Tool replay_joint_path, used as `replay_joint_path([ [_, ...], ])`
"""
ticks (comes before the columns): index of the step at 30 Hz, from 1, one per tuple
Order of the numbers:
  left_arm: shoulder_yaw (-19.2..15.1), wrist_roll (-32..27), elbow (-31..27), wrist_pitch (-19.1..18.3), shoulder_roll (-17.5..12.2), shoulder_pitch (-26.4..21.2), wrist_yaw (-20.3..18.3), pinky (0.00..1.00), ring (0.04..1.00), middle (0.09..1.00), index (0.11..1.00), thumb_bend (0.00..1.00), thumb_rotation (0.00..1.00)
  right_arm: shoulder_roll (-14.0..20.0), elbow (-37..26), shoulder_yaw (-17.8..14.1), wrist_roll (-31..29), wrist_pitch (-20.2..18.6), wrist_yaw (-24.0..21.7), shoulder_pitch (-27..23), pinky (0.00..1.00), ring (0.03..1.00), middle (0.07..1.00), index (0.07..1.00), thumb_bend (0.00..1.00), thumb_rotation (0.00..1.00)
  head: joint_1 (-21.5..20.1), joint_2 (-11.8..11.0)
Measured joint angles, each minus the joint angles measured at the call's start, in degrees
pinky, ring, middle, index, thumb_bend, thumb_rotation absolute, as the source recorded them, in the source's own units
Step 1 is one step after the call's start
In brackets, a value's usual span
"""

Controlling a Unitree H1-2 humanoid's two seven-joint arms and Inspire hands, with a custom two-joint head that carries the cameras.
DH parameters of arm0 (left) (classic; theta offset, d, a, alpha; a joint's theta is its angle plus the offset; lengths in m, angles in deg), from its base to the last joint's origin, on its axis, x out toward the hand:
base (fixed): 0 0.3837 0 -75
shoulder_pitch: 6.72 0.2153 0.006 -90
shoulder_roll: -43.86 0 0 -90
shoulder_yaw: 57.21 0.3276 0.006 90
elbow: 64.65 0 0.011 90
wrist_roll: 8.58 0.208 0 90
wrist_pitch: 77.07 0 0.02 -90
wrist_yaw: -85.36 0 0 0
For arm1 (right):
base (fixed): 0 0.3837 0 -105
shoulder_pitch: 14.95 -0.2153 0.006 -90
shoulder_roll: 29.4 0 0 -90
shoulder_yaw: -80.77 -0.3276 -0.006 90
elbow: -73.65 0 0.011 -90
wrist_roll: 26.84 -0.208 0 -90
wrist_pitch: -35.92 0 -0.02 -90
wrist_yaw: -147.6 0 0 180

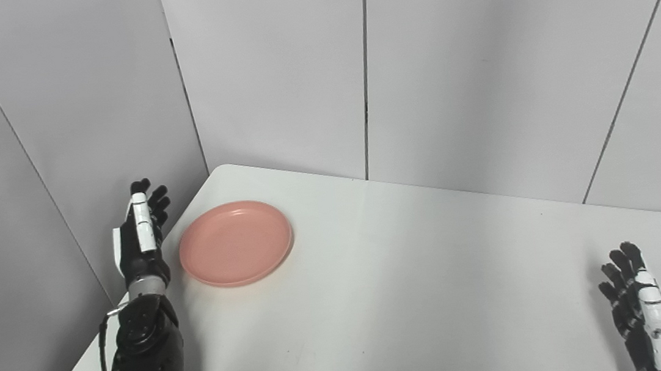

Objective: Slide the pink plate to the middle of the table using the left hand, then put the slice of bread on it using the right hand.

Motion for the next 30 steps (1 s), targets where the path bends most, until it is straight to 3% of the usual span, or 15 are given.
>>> replay_joint_path([
  [14, 1.9, 0.3, 5.3, -0.2, -1.4, -0.7, -1.3, 0.97, 0.913, 0.862, 0.893, 0.67, 1.0, 0.0, 0.0, 0.0, -0.6, 0.0, 0.0, 0.0, 1.0, 1.0, 1.0, 1.0, 0.58, 0.94, 0.1, 0.1],
  [25, 2.1, 1.3, 6.0, 0.0, -1.5, -1.1, -1.2, 0.98, 0.917, 0.857, 0.896, 0.68, 1.0, 0.1, 0.0, 0.0, -0.6, 0.0, 0.0, 0.0, 1.0, 1.0, 1.0, 1.0, 0.57, 0.95, 0.1, 0.1],
  [30, 2.0, 1.3, 6.1, 0.0, -1.5, -1.2, -1.3, 0.94, 0.909, 0.856, 0.891, 0.69, 1.0, 0.1, 0.0, 0.0, -0.6, 0.0, 0.0, 0.0, 1.0, 1.0, 1.0, 1.0, 0.57, 0.95, 0.1, 0.2],
])
